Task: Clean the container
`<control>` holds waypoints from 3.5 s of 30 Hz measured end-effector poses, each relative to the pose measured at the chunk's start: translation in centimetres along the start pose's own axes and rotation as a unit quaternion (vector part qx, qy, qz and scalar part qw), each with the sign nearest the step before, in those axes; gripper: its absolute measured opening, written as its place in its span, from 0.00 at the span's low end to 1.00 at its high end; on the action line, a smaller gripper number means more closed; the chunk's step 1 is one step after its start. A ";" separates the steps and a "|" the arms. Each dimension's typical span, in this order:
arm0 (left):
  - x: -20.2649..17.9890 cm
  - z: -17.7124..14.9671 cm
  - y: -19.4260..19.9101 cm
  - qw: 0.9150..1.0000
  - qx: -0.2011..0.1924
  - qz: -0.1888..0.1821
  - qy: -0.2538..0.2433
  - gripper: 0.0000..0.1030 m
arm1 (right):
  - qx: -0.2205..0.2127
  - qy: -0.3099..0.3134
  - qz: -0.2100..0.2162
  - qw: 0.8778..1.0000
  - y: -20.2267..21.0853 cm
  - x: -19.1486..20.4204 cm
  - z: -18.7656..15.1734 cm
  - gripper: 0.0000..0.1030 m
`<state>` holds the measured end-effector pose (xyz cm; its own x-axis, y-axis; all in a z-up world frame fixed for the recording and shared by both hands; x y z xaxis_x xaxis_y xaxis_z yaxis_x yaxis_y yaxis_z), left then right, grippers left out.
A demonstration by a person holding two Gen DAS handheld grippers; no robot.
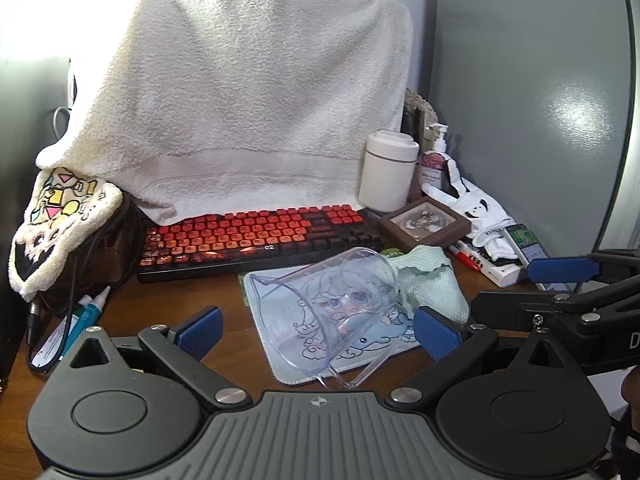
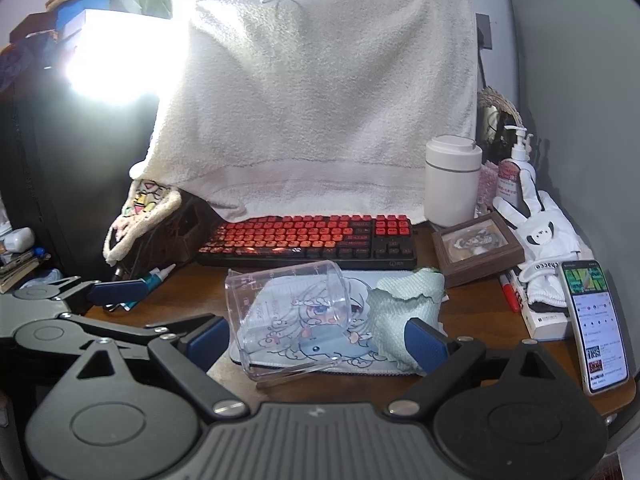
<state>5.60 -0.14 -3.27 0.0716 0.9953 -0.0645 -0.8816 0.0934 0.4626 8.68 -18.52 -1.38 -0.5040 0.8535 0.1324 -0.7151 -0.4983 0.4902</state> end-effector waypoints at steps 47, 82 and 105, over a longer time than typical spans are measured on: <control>2.5 -1.6 -9.8 0.971 0.075 -0.195 -0.114 1.00 | -0.063 -0.075 0.071 0.993 -3.3 -4.9 -0.9 1.00; 2.1 -1.9 -13.4 0.960 0.085 -0.217 -0.155 0.15 | -0.022 -0.036 0.059 0.997 -7.6 -6.6 -1.2 1.00; 2.5 -2.8 -13.9 0.961 0.062 -0.207 -0.175 0.30 | 0.042 0.048 -0.032 0.997 -14.2 -10.1 -1.2 0.44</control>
<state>16.74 0.96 -12.29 0.5758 0.8172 0.0245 -0.6826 0.4641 0.5646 23.33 -20.20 -10.76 -0.5048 0.8630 0.0175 -0.7067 -0.4249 0.5657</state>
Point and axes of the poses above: each gripper's, at about its wrist camera, not at the fingertips, and y roughly against the way its jaws point, x to its left, z to its top, the point moved 6 cm from there along -y, roughly the way its jaws point, and after that the axes turned 1 degree about -y, right-handed, at the moved point
